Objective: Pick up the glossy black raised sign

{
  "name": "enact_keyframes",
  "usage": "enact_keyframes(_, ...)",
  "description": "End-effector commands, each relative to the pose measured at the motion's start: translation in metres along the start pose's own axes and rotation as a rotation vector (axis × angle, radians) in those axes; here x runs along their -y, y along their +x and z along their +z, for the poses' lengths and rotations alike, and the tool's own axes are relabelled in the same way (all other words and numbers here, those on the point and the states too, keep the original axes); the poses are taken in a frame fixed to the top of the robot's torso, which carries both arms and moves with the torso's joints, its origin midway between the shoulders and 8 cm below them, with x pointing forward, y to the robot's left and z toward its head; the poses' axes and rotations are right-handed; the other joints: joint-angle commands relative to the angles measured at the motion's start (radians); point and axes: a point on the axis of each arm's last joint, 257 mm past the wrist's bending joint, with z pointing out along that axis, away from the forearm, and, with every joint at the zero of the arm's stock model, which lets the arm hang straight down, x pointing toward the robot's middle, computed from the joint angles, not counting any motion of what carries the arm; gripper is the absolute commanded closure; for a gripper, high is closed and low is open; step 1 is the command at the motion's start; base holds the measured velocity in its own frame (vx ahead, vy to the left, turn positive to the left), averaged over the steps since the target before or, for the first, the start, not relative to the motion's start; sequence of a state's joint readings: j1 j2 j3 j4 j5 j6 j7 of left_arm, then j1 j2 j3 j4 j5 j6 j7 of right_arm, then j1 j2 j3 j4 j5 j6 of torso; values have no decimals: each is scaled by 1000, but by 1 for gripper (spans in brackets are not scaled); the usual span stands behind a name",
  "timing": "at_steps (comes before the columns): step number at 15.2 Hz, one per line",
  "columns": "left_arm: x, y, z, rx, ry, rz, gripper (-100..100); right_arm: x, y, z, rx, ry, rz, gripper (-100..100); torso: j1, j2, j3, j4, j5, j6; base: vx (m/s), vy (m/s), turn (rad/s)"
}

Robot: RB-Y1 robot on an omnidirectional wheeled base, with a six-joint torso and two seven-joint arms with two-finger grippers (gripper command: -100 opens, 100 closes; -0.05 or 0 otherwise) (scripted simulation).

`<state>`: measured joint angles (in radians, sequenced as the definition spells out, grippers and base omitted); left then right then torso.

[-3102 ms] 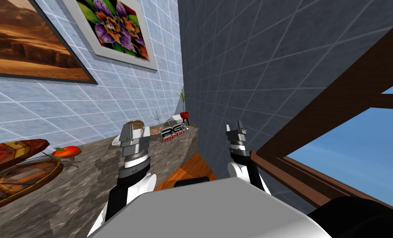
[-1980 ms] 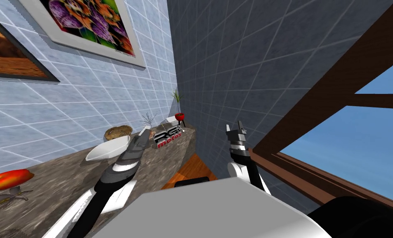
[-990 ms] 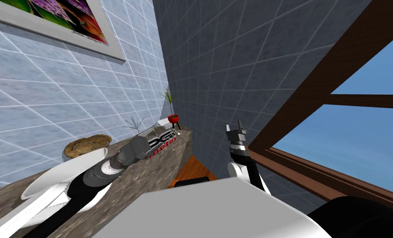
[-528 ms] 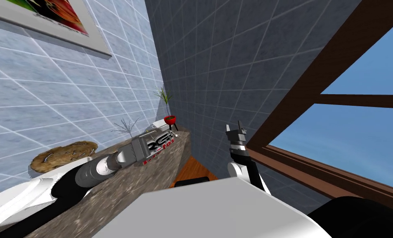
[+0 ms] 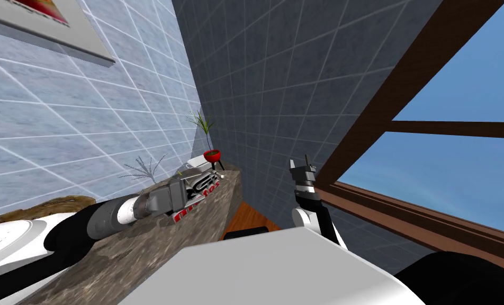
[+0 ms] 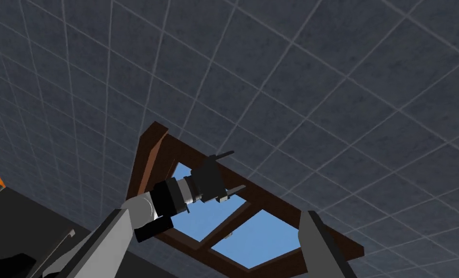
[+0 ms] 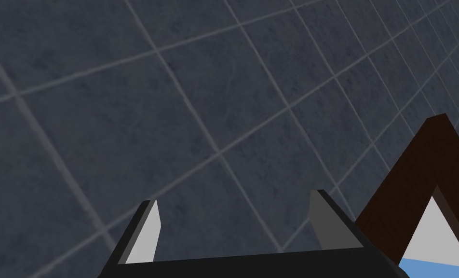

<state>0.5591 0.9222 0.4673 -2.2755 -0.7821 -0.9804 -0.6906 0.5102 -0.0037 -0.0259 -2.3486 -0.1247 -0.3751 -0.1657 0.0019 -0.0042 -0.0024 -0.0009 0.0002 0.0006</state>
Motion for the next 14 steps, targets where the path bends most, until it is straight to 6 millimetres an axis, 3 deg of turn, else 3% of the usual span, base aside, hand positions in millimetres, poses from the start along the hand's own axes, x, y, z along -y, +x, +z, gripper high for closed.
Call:
enact_keyframes(1, 7, 7, -4, -35, 83, 97, -100, 0, 0, 0, 0, 0, 0, 0, 0, 0, 0, 0, 0, 0, 44, 47, -184)
enact_keyframes(11, 29, 38, -28, -141, 369, 414, -100, 0, 0, 0, 0, 0, 0, 0, -1, 0, 0, 0, 0, 0, 28, 32, -130)
enact_keyframes(14, 35, 52, -46, -168, 526, 574, -100, 0, 0, 0, 0, 0, 0, 0, -1, 1, 0, 0, 0, 0, 24, 38, -195)
